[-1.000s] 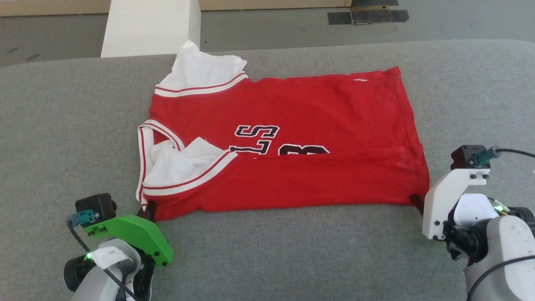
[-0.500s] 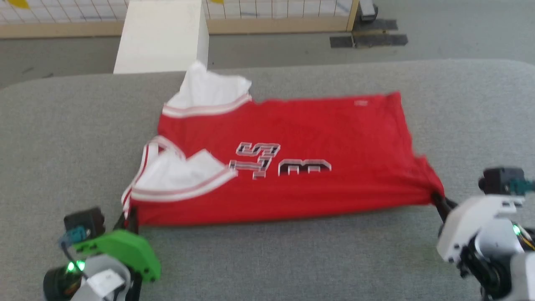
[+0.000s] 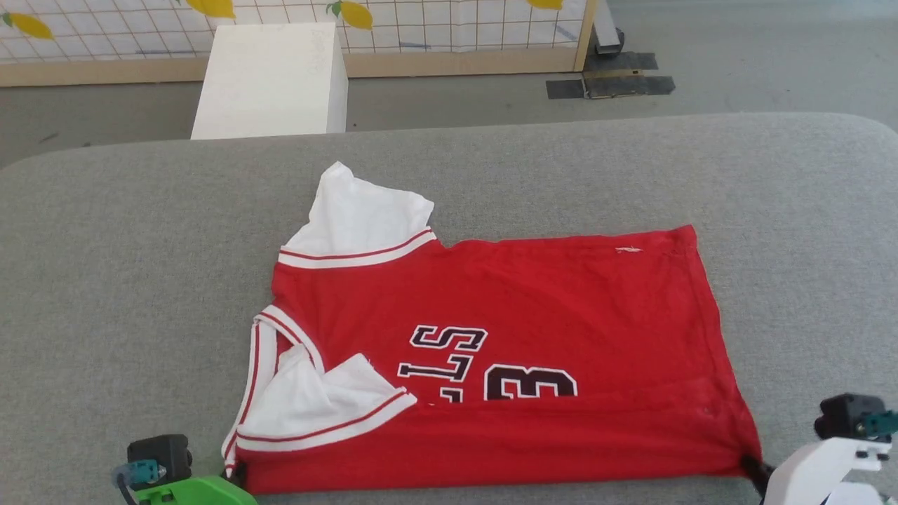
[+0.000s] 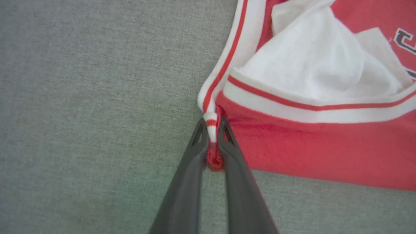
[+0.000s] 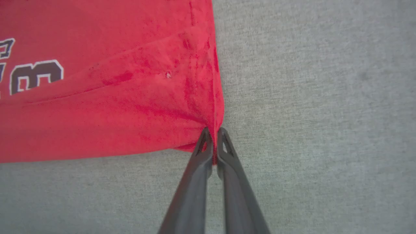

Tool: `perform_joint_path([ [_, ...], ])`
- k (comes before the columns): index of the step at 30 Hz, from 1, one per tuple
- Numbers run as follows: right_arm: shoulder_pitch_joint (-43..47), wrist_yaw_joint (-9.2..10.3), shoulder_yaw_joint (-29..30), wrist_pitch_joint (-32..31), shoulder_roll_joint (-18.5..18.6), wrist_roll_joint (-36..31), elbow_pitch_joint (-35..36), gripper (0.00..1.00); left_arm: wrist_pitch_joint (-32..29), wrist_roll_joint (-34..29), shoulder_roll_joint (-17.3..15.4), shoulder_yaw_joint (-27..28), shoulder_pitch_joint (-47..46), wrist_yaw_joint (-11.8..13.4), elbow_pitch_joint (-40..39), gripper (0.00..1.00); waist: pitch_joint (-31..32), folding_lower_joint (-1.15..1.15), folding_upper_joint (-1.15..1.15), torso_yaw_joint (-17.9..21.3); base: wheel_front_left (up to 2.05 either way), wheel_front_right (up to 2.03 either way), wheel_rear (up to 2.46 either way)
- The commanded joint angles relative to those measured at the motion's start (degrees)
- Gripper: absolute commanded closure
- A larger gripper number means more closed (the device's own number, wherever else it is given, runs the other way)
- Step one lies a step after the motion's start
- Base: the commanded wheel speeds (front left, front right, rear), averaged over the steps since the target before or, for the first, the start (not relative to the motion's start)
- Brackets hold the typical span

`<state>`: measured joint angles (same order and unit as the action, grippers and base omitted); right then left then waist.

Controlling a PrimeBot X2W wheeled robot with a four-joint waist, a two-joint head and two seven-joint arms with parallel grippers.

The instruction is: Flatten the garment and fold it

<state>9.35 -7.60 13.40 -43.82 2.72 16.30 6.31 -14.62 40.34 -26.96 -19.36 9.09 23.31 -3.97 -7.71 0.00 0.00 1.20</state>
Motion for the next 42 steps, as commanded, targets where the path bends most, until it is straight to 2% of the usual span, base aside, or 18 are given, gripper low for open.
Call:
perform_joint_path([
  [1,0.7,0.11,-0.1,0.9,0.2,0.4,-1.3,1.0,-0.2,0.3,0.0,-0.1,0.5,-0.3,0.9,1.0,-0.4,0.0,0.0,-0.2,0.0,0.0,0.0],
  [7,-0.1,0.11,-1.7,6.9,0.2,1.4,-9.3,1.0,1.5,1.1,2.6,-1.8,-1.5,-3.2,5.8,1.0,-0.9,0.0,0.0,-0.5,0.0,0.0,0.0],
  [8,-0.3,0.11,-1.9,8.0,0.2,2.0,-10.5,1.0,2.0,1.5,3.1,-1.8,-1.9,-3.5,6.5,0.71,-0.7,0.0,0.0,-0.5,0.0,0.0,0.0],
  [9,-0.5,0.11,-2.1,9.4,0.2,2.3,-11.1,1.0,2.6,1.7,3.6,-1.7,-2.1,-3.8,7.0,0.2,-0.6,0.0,0.0,-0.4,0.0,0.0,0.0],
  [10,-0.6,0.11,-2.4,10.4,0.2,2.4,-11.4,0.66,3.1,1.8,3.8,-1.6,-2.3,-3.9,7.3,0.0,-0.5,0.0,0.0,-0.4,0.0,0.0,0.0],
  [11,-0.7,0.11,-2.6,11.6,0.2,2.5,-11.7,0.36,3.6,1.9,4.0,-1.3,-2.4,-3.9,7.6,0.0,-0.2,0.0,0.0,-0.3,0.0,0.0,0.0],
  [12,-0.8,0.11,-2.7,12.7,0.2,2.3,-11.6,0.0,4.0,1.9,4.1,-1.2,-2.4,-4.1,7.7,0.0,0.0,0.0,0.0,-0.3,0.0,0.0,0.0],
  [18,-1.3,0.11,-3.6,20.8,0.2,1.2,-8.2,0.0,9.5,0.8,3.5,1.1,-3.5,-4.7,5.4,0.0,0.8,0.0,0.0,0.4,0.0,0.0,0.0],
  [23,-2.8,0.11,-5.6,31.4,0.2,-2.0,-4.4,0.0,15.3,-3.4,1.6,2.1,-7.1,-5.2,2.9,0.0,0.3,0.0,0.0,1.4,0.0,0.0,0.0],
  [26,-3.8,0.11,-7.2,36.8,0.2,-4.1,-3.4,0.0,17.5,-5.8,0.1,1.7,-11.3,-7.2,3.0,0.0,-0.8,0.0,0.0,2.0,0.0,0.0,0.0],
  [29,-5.5,0.11,-8.8,41.6,0.2,-6.2,-2.5,0.0,18.0,-7.8,-1.5,0.7,-17.8,-10.2,3.9,0.0,-3.2,0.0,0.0,2.6,0.0,0.0,0.0],
  [36,-11.2,0.11,-11.2,47.0,0.2,-8.1,-2.1,0.0,11.7,-8.9,-3.1,-1.5,-37.2,-16.7,9.7,0.0,-10.7,0.0,0.0,4.8,0.0,0.0,0.0],
  [39,-13.7,0.11,-12.1,47.6,0.2,-7.8,-2.2,0.0,5.6,-7.7,-3.3,-2.4,-45.5,-19.4,13.9,0.0,-14.0,0.0,0.0,6.2,0.0,0.0,0.0],
  [42,-15.7,0.11,-13.1,47.9,0.2,-7.4,-2.1,0.0,-1.4,-6.4,-3.5,-3.0,-52.1,-20.6,18.0,0.0,-16.5,0.0,0.0,7.5,0.0,0.0,0.0],
])
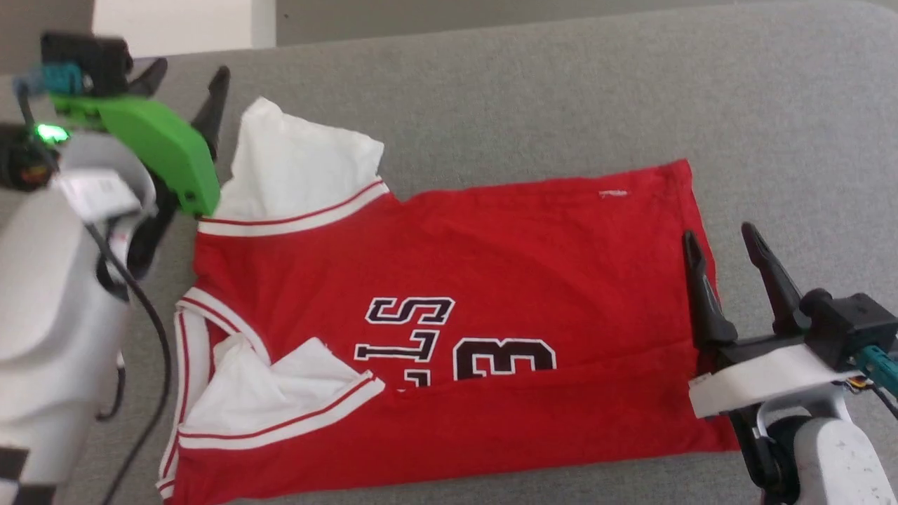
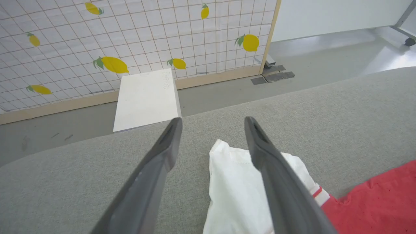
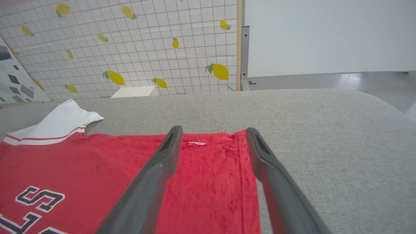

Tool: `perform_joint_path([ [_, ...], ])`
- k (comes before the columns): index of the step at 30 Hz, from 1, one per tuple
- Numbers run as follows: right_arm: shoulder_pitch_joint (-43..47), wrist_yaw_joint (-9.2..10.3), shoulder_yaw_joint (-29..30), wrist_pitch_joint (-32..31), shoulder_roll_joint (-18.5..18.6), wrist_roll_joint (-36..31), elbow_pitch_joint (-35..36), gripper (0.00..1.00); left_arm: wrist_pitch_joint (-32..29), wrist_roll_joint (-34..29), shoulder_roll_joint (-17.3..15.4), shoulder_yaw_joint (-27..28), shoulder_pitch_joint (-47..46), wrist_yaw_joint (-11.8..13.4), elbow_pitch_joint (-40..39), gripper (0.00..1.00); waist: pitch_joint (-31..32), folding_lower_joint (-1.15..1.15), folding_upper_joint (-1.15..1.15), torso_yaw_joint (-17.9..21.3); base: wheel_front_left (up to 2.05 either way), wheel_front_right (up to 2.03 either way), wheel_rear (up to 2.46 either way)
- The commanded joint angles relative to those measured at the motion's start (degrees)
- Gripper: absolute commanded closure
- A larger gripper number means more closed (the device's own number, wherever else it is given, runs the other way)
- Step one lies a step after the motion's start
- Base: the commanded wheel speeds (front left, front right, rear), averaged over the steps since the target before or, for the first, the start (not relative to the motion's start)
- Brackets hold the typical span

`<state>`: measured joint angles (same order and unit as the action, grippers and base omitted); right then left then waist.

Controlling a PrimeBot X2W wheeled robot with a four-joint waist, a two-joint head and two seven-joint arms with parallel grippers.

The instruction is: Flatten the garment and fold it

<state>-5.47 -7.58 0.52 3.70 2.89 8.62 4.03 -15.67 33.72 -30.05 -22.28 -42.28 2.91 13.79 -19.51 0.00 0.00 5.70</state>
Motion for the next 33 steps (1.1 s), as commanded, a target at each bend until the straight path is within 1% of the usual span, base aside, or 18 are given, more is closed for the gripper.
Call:
perform_joint_path([
  [1,-1.6,0.09,-0.6,0.7,0.0,0.5,0.2,0.0,-3.0,0.7,-0.5,-0.3,-3.1,-0.4,1.6,0.0,-5.6,0.0,0.0,3.6,0.0,0.0,0.0],
  [4,-3.2,0.09,-1.7,1.5,0.0,1.1,0.0,0.0,-10.4,2.2,-0.5,-0.4,-8.3,-0.2,5.0,0.0,-7.6,0.0,0.0,4.9,0.0,0.0,0.0],
  [6,-3.9,0.09,-2.2,1.9,0.0,1.5,-0.3,0.0,-14.3,3.0,-0.5,-0.4,-10.5,0.5,6.7,0.0,-8.4,0.0,0.0,5.6,0.0,0.0,0.0],
  [10,-5.0,0.09,-3.4,2.7,0.0,2.5,-1.0,0.0,-24.2,4.0,-1.4,-0.8,-14.0,3.3,9.6,0.0,-10.3,0.0,0.0,7.2,0.0,0.0,0.0],
  [12,-5.4,0.09,-3.8,3.0,0.0,3.0,-1.4,0.0,-27.7,4.1,-2.0,-1.1,-14.7,4.6,10.0,0.0,-11.0,0.0,0.0,7.8,0.0,0.0,0.0],
  [16,-6.2,0.09,-4.5,3.7,0.0,3.6,-2.3,0.0,-32.9,2.6,-4.2,-2.4,-15.1,6.5,9.5,0.0,-12.0,0.0,0.0,8.7,0.0,0.0,0.0],
  [19,-6.7,0.09,-4.9,4.1,0.0,3.8,-2.8,0.0,-35.2,1.6,-5.6,-3.2,-14.8,7.5,8.6,0.0,-12.4,0.0,0.0,9.1,0.0,0.0,0.0],
  [20,-6.9,0.09,-5.0,4.1,0.0,3.8,-3.0,0.0,-36.0,1.2,-6.1,-3.6,-14.6,7.8,8.2,0.02,-12.4,0.0,0.0,9.1,0.0,0.0,0.0],
  [21,-7.1,0.09,-5.0,4.1,0.0,3.8,-3.2,0.0,-36.6,1.0,-6.3,-3.9,-14.4,8.1,7.9,0.36,-12.4,0.0,0.0,9.2,0.0,0.0,0.0],
  [22,-7.3,0.09,-5.2,4.0,0.0,3.7,-3.3,0.0,-37.1,0.8,-6.6,-4.2,-14.1,8.2,7.4,0.75,-12.4,0.0,0.0,9.2,0.0,0.0,0.0],
  [23,-7.6,0.09,-5.3,3.9,0.0,3.6,-3.4,0.0,-37.3,0.8,-6.7,-4.3,-13.8,8.1,7.0,1.0,-12.3,0.0,0.0,9.2,0.0,0.0,0.0],
  [29,-12.1,0.09,-6.2,1.1,0.8,1.3,-3.3,0.0,-38.0,1.3,-7.2,-4.7,-12.5,8.1,5.1,1.0,-12.0,0.0,0.0,9.0,0.0,0.0,0.0],
  [31,-14.9,0.09,-6.2,-1.7,1.3,0.3,-3.2,0.0,-37.8,1.5,-7.1,-4.7,-12.3,8.0,4.7,1.0,-12.0,0.0,0.0,8.9,0.0,0.0,0.0],
  [33,-18.4,0.09,-5.5,-5.9,1.4,-0.2,-4.2,0.0,-37.7,1.7,-7.0,-4.7,-12.3,8.0,4.4,1.0,-12.1,0.0,0.0,8.6,0.0,0.0,0.0],
])
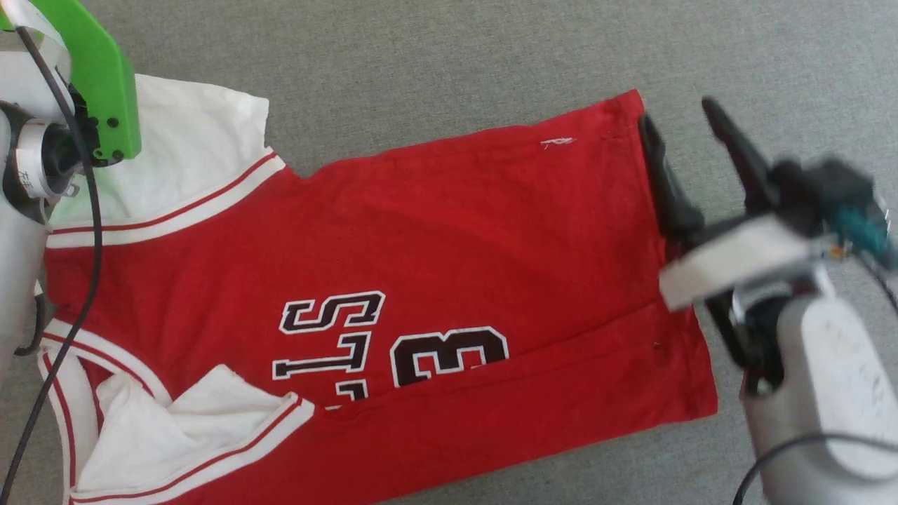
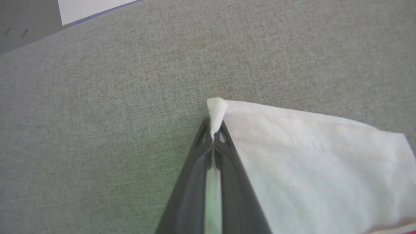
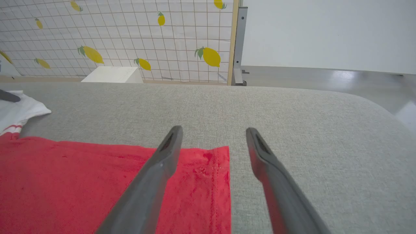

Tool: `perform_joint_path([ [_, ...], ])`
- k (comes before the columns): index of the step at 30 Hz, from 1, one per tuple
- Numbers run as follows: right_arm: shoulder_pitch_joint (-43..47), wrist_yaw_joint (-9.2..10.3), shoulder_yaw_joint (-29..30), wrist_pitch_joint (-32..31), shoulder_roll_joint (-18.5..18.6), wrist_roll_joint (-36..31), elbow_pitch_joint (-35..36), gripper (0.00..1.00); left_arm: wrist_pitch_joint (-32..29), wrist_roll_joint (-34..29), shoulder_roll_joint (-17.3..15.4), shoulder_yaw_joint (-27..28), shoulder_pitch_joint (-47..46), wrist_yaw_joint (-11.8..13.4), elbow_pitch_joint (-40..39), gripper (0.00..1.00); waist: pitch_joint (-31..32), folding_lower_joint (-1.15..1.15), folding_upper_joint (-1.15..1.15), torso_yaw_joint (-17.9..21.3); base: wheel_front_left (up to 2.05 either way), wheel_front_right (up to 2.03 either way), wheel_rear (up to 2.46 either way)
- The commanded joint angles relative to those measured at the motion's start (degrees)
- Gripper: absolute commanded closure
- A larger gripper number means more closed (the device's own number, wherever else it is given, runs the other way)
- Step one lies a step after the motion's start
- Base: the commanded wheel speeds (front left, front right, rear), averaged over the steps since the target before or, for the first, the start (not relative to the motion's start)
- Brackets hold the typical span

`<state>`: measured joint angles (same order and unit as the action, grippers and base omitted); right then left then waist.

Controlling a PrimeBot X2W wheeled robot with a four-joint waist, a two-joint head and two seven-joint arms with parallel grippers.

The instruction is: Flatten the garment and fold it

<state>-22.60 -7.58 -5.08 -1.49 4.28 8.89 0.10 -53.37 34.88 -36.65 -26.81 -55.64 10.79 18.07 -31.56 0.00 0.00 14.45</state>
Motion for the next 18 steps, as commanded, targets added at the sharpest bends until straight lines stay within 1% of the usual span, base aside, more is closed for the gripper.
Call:
perform_joint_path([
  [1,-3.4,0.09,0.3,-3.5,0.2,-0.9,-1.0,0.0,0.1,0.6,-0.3,-0.3,1.1,0.0,0.0,1.0,0.0,0.0,0.0,-0.4,0.0,0.0,0.0],
  [4,-8.8,0.09,1.2,-12.6,0.1,-1.0,-4.0,0.0,0.5,0.8,0.1,-0.4,1.0,-0.2,-0.3,1.0,-0.1,0.0,0.0,-0.9,0.0,0.0,0.0],
  [9,-16.6,0.09,2.2,-30.9,-0.1,-1.5,-10.6,0.0,1.4,1.1,0.6,-0.5,0.6,-0.7,-0.8,1.0,-0.6,0.0,0.0,-1.9,0.0,0.0,0.0],
  [14,-21.7,0.09,4.2,-43.1,-0.6,-2.0,-15.3,0.0,2.3,1.4,1.2,-0.5,0.2,-1.0,-1.1,1.0,-1.5,0.0,0.0,-2.9,0.0,0.0,0.0],
  [17,-23.3,0.09,4.7,-48.0,-0.9,-3.2,-17.3,0.0,3.0,1.6,1.5,-0.6,0.1,-1.3,-1.0,1.0,-1.8,0.0,0.0,-3.3,0.0,0.0,0.0],
  [18,-23.5,0.09,5.0,-50.0,-0.9,-3.6,-18.1,0.2,3.3,1.7,1.6,-0.6,0.1,-1.4,-0.8,1.0,-1.9,0.0,0.0,-3.5,0.0,0.0,0.0],
])
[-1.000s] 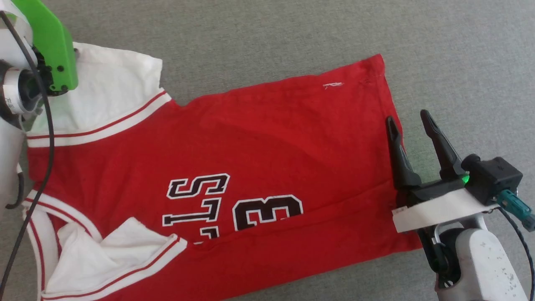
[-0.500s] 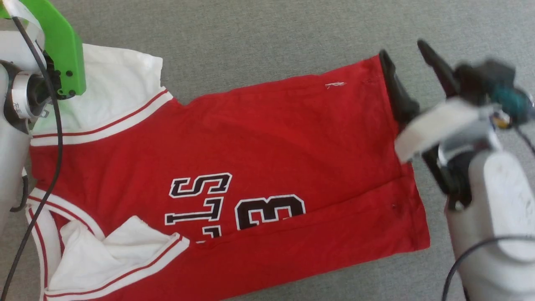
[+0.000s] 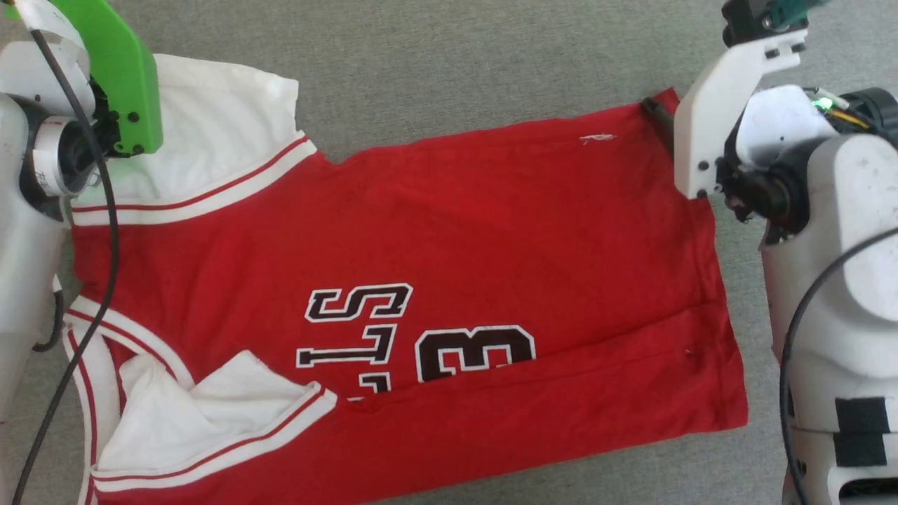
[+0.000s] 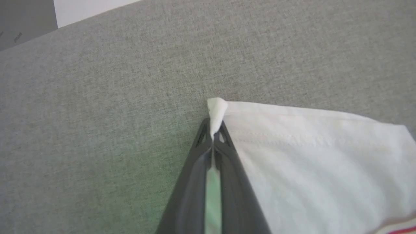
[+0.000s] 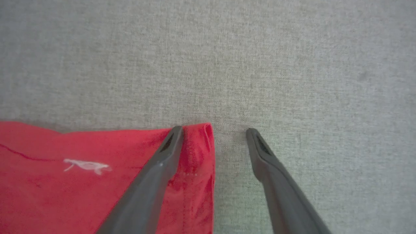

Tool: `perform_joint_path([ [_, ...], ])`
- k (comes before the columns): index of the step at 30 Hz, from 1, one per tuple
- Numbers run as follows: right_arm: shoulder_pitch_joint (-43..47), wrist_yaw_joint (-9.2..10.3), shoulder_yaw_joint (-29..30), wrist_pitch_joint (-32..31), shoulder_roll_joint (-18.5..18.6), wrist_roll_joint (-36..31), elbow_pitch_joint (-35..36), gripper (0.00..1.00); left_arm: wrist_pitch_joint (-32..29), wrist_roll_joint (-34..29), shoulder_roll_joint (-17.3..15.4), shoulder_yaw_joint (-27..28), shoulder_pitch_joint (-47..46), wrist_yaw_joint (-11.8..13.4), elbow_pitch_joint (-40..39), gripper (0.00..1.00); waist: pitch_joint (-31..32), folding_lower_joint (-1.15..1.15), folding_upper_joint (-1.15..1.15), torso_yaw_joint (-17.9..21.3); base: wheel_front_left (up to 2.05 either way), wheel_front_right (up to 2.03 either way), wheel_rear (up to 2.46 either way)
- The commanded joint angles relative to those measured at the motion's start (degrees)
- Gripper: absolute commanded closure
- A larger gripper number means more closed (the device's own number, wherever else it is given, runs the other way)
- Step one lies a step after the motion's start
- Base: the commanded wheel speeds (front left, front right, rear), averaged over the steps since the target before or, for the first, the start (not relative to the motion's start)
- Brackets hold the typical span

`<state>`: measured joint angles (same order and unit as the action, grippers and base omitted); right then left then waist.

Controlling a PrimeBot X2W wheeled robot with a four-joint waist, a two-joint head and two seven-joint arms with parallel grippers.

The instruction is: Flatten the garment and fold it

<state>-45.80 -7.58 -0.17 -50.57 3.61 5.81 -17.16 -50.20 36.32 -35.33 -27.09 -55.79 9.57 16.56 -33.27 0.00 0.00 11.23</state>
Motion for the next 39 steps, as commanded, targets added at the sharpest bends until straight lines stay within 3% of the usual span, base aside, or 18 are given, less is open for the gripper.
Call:
perform_joint_path([
  [1,-0.5,0.09,0.4,-2.5,-0.3,-0.6,-1.3,0.52,0.3,0.3,0.4,-0.3,0.3,-0.2,0.8,1.0,-0.2,0.0,0.0,-0.4,0.0,0.0,0.0],
  [2,-0.6,0.09,0.6,-4.1,-0.4,-0.8,-1.7,0.71,0.6,0.4,0.5,-0.4,0.3,-0.3,0.9,1.0,-0.1,0.0,0.0,-0.6,0.0,0.0,0.0],
  [3,-0.6,0.09,0.7,-5.1,-0.4,-1.1,-1.8,0.97,0.9,0.5,0.7,-0.3,0.3,-0.4,1.0,1.0,-0.1,0.0,0.0,-0.8,0.0,0.0,0.0],
  [4,-0.5,0.09,0.8,-5.8,-0.5,-1.3,-1.7,1.0,1.6,0.6,0.9,-0.2,0.4,-0.5,1.2,1.0,0.1,0.0,0.0,-1.0,0.0,0.0,0.0],
  [9,1.5,0.09,0.5,-2.0,-0.6,0.2,1.5,1.0,8.4,0.9,1.9,1.0,1.4,-1.6,1.2,1.0,2.0,0.0,0.0,-1.9,0.0,0.0,0.0],
  [19,12.9,0.09,1.1,20.1,-0.7,5.5,8.4,1.0,32.7,2.9,3.5,5.2,13.5,-6.5,-2.4,1.0,11.8,0.0,0.0,-4.0,0.0,0.0,0.0],
  [22,17.0,0.09,1.1,26.3,-0.7,5.8,9.2,1.0,37.8,4.3,3.6,6.8,19.8,-6.4,-4.8,1.0,15.3,0.0,0.0,-4.8,0.0,0.0,0.0],
  [27,24.2,0.09,2.0,33.4,-0.1,6.4,8.9,1.0,44.4,7.6,4.1,10.2,33.7,-4.2,-11.3,1.0,20.4,0.0,0.0,-6.5,0.0,0.0,0.0],
  [32,29.1,0.09,3.1,34.2,1.7,6.4,7.8,1.0,46.2,10.6,4.8,11.1,44.3,-3.3,-15.9,1.0,22.9,0.0,0.0,-8.2,0.0,0.0,0.0],
  [39,34.6,0.09,3.2,29.5,4.9,6.0,7.7,1.0,46.9,14.2,6.4,11.3,55.4,-1.8,-18.3,1.0,24.6,0.0,0.0,-9.8,0.0,0.0,0.0],
])
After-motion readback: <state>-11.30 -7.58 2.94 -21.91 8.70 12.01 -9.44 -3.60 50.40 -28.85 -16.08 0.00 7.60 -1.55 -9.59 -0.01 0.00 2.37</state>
